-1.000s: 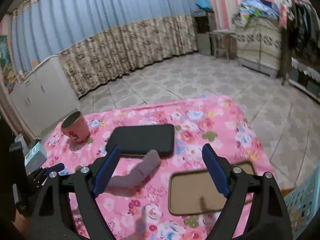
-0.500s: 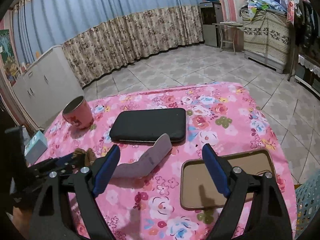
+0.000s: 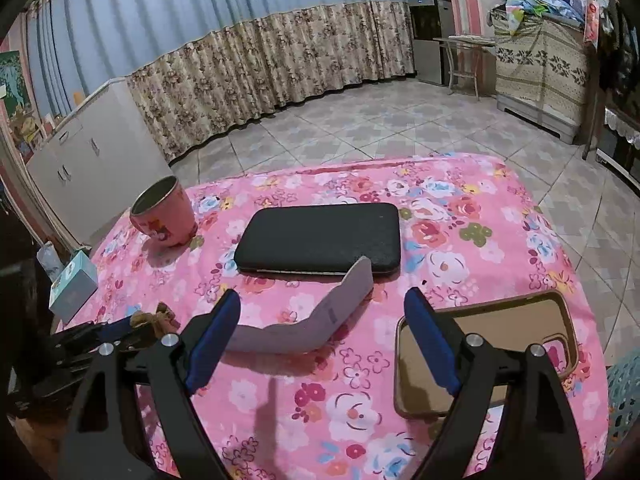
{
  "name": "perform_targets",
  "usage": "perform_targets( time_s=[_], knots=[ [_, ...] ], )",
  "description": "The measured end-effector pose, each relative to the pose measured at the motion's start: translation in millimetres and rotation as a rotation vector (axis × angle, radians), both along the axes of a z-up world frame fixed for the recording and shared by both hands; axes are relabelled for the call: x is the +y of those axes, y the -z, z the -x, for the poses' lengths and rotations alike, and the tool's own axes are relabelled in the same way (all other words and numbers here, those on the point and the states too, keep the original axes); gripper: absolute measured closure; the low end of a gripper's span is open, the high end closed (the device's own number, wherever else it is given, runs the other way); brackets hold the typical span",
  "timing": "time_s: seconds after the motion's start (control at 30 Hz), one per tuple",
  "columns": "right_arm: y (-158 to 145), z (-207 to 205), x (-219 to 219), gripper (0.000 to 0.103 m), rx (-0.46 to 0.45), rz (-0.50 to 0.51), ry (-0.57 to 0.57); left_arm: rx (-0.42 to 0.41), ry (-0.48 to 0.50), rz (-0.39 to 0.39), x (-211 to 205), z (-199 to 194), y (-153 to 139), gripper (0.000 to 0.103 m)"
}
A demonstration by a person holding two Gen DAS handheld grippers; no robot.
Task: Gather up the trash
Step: 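Grasp the crumpled brown paper with the left gripper while the right gripper grasps the white card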
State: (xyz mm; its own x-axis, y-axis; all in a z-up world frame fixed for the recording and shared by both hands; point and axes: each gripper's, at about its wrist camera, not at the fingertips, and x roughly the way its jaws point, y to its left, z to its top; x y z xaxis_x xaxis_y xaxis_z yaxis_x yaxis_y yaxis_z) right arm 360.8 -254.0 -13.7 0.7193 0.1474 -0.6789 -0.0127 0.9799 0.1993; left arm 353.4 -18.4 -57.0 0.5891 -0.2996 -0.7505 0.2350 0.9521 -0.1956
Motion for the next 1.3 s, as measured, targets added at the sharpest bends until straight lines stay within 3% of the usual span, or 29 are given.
perform_targets(
  time_s=[0.03,0.07,0.2,0.4,0.6,0.73,0.8,1.3],
  knots=[
    [0,1,-1,0.020,0.000,-0.002,0.000,-0.016,-0.022,-0.013,1,3,-2,0.034],
    [-1,1,-1,0.020,-0.001,-0.003,0.001,-0.029,-0.035,-0.011,4,6,-5,0.029],
    [-1,1,-1,0.020,-0.001,-0.003,-0.003,-0.064,-0.035,0.016,5,11,-14,0.027],
    [-2,1,-3,0.020,0.003,-0.005,-0.001,-0.065,0.015,-0.024,-19,6,-7,0.026],
    [-2,0,-4,0.020,0.009,-0.006,-0.003,-0.021,-0.009,-0.073,-26,-6,7,0.028],
    [2,-2,-1,0.021,0.021,0.009,-0.010,0.004,-0.030,-0.043,-18,-12,9,0.052],
    [6,-5,4,0.021,0.031,0.018,-0.016,-0.006,-0.033,-0.048,-18,-12,7,0.055],
    [28,-24,37,0.018,0.115,0.007,-0.012,-0.046,-0.084,-0.005,1,-9,-10,0.056]
  ],
)
